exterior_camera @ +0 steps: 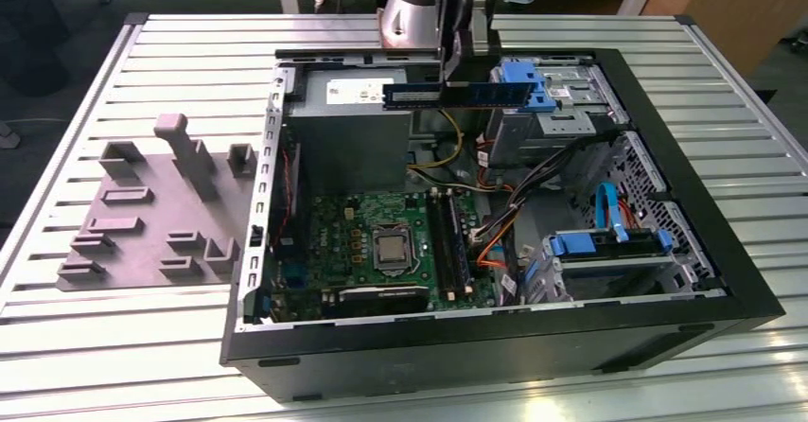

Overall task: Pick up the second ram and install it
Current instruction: 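Insert the second ram into the second slot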

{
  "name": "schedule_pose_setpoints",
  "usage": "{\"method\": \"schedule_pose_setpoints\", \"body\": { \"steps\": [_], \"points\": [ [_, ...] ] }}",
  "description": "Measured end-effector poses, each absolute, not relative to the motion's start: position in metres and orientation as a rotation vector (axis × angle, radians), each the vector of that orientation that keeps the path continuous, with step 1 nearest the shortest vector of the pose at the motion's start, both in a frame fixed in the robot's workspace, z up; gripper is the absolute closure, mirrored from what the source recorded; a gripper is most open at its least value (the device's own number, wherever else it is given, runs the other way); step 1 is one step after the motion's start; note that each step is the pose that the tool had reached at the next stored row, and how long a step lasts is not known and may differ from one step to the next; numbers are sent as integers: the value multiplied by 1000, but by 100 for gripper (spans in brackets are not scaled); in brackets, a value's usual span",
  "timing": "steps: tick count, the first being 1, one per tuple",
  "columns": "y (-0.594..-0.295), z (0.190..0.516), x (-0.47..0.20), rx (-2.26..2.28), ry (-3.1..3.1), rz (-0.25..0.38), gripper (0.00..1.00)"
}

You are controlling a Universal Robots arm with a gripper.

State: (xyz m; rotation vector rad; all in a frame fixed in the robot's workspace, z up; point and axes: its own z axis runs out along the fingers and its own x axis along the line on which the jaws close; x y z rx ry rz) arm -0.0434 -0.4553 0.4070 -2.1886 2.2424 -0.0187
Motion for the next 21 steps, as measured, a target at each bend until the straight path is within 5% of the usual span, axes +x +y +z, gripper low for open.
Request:
{"method": "schedule_pose_setpoints", "body": {
  "steps": [21],
  "points": [
    [-455,402,-43,-1912,2485,-20,86]
  ]
}}
